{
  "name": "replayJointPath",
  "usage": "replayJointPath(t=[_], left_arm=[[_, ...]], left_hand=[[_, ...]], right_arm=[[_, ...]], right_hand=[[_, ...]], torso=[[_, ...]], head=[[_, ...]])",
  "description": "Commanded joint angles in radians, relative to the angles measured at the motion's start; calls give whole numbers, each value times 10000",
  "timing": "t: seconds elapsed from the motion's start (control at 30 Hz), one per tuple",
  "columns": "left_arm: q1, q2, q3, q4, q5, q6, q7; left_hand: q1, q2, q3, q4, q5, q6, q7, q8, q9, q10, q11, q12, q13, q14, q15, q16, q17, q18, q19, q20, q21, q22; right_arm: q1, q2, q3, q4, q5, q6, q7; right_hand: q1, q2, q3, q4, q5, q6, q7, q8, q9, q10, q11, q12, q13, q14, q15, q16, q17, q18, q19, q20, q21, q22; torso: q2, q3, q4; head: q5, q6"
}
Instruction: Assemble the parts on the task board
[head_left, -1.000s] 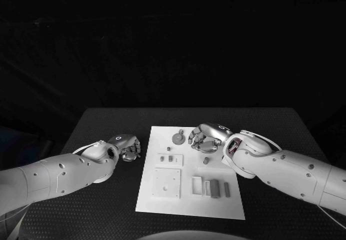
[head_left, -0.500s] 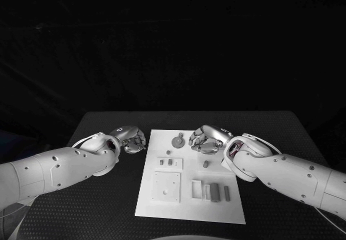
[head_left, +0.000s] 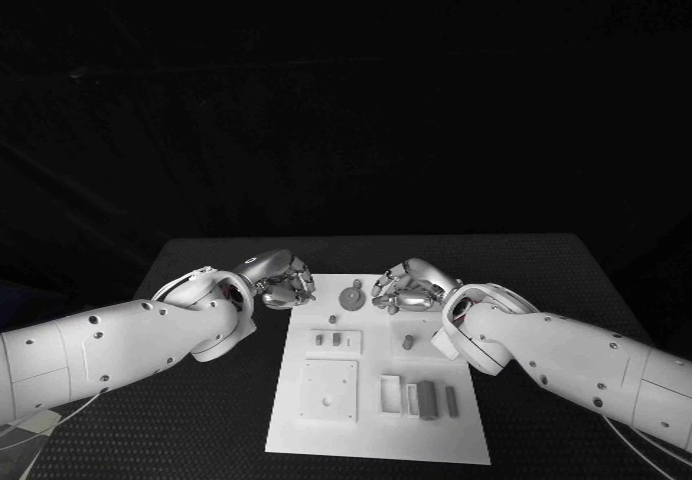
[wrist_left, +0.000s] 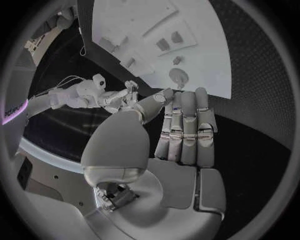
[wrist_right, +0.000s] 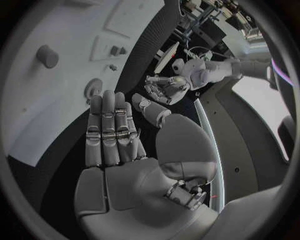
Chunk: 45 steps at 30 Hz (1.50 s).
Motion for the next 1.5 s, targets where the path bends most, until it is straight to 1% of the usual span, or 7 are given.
replayJointPath(t=[0.03, 0.2, 0.33, 0.57, 1.1, 1.2, 1.5], left_arm=[[26, 1, 19, 312, 519, -124, 257], [72, 11, 35, 657, 599, -188, 321], [128, 33, 43, 801, 656, -195, 338], [184, 84, 46, 1056, 660, -166, 336], [199, 194, 46, 1095, 659, 15, 261], [200, 202, 45, 1093, 653, 42, 244], [205, 225, 45, 1110, 637, 52, 229]], left_hand=[[-22, 113, 57, 3, 64, 51, 8, 24, 79, 64, 5, -27, 12, 157, -68, -56, 14, -138, 11, 65, -51, -14], [-24, 116, 60, 1, 77, 50, 9, 20, 81, 65, 6, -35, 8, 157, -68, -66, 24, -138, 10, 65, -54, -18], [-25, 120, 62, 1, 86, 49, 9, 18, 83, 68, 6, -38, 7, 159, -67, -72, 31, -138, 10, 65, -55, -20], [-27, 123, 63, -1, 103, 49, 9, 15, 86, 74, 6, -45, 4, 162, -68, -83, 44, -138, 13, 65, -56, -23], [-33, 126, 67, -4, 138, 50, 9, 9, 93, 89, 5, -59, -2, 168, -68, -107, 76, -138, 14, 66, -59, -33], [-33, 126, 68, -5, 141, 50, 9, 8, 95, 91, 5, -62, -3, 169, -69, -110, 80, -138, 15, 66, -60, -35], [-33, 125, 70, -6, 161, 51, 9, 5, 99, 100, 4, -68, -6, 172, -69, -122, 97, -138, 14, 67, -62, -40]], right_arm=[[6, 72, 1, 65, 2833, 321, -449], [33, 230, -2, 109, 4110, 294, -937], [62, 352, -3, 97, 4280, 405, -1361], [110, 518, -38, 171, 4302, 1030, -1957], [108, 583, -42, 367, 4993, 1442, -1280], [108, 567, -42, 381, 5014, 1438, -1224], [108, 598, -41, 384, 5016, 1556, -1241]], right_hand=[[-228, 39, -220, 42, -39, -124, 33, -79, -27, -36, -10, -56, 25, -5, 62, -60, 28, 140, -14, 16, -77, 20], [-689, 91, -645, 163, -36, -386, 150, -253, -119, 9, -39, -27, 100, 28, 47, -103, 87, 140, 49, -8, -161, 45], [-955, 64, -772, 317, -31, -515, 209, -348, -197, 1, -37, -29, 133, 30, 48, -138, 108, 140, 68, -17, -221, 45], [-1635, -74, -920, 819, -24, -520, 214, -389, -310, -13, -43, -36, 203, 38, 49, -218, 152, 139, 99, -40, -351, 62], [-2240, -311, -976, 1283, -28, -525, 219, -412, -406, -53, -37, -57, 265, 1, 70, -308, 195, 140, 82, -41, -493, 99], [-2546, -373, -1047, 1499, -30, -508, 213, -406, -417, -52, -40, -55, 277, -6, 75, -323, 202, 140, 69, -36, -525, 96], [-2451, -269, -958, 1400, -26, -480, 193, -385, -433, -45, -54, -46, 310, -2, 62, -329, 239, 140, 75, -68, -555, 139]], torso=[[17, -2, -4], [14, 9, 10], [10, 10, 17], [12, 11, 19], [20, 3, 42], [24, 3, 40], [21, 7, 28]], head=[[-91, 142], [-202, 249], [-254, 276], [-298, 294], [-265, 238], [-243, 212], [-211, 193]])
